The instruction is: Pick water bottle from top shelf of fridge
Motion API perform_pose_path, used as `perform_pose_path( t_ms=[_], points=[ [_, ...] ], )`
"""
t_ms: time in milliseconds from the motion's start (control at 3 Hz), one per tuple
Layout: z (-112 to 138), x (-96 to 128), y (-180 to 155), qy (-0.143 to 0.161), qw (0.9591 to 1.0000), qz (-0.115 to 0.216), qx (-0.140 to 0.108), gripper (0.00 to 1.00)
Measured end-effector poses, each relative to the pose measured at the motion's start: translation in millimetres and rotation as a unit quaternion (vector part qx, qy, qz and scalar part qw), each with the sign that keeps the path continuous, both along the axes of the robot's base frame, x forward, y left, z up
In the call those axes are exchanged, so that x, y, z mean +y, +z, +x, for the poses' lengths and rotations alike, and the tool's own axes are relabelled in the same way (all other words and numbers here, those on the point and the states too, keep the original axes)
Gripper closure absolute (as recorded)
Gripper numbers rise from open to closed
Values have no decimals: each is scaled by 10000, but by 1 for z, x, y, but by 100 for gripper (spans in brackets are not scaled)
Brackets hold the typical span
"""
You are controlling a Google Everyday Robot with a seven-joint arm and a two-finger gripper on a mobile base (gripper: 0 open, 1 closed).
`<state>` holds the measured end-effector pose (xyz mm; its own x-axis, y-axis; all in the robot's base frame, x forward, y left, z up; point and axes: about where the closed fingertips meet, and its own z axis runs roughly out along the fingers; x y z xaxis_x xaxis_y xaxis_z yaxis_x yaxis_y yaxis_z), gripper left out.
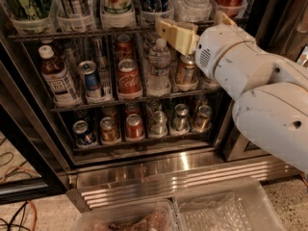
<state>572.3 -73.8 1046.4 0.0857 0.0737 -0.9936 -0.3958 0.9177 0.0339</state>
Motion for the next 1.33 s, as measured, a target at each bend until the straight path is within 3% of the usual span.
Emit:
perform_pose_path(
  t_ms=[333, 1000, 1333],
  points=[
    [4, 6, -3, 32, 9999, -97, -96, 16],
    [23, 3, 20, -114, 9976, -93, -670, 12],
    [35, 0, 25, -199, 9960, -59, -869, 23]
  ],
)
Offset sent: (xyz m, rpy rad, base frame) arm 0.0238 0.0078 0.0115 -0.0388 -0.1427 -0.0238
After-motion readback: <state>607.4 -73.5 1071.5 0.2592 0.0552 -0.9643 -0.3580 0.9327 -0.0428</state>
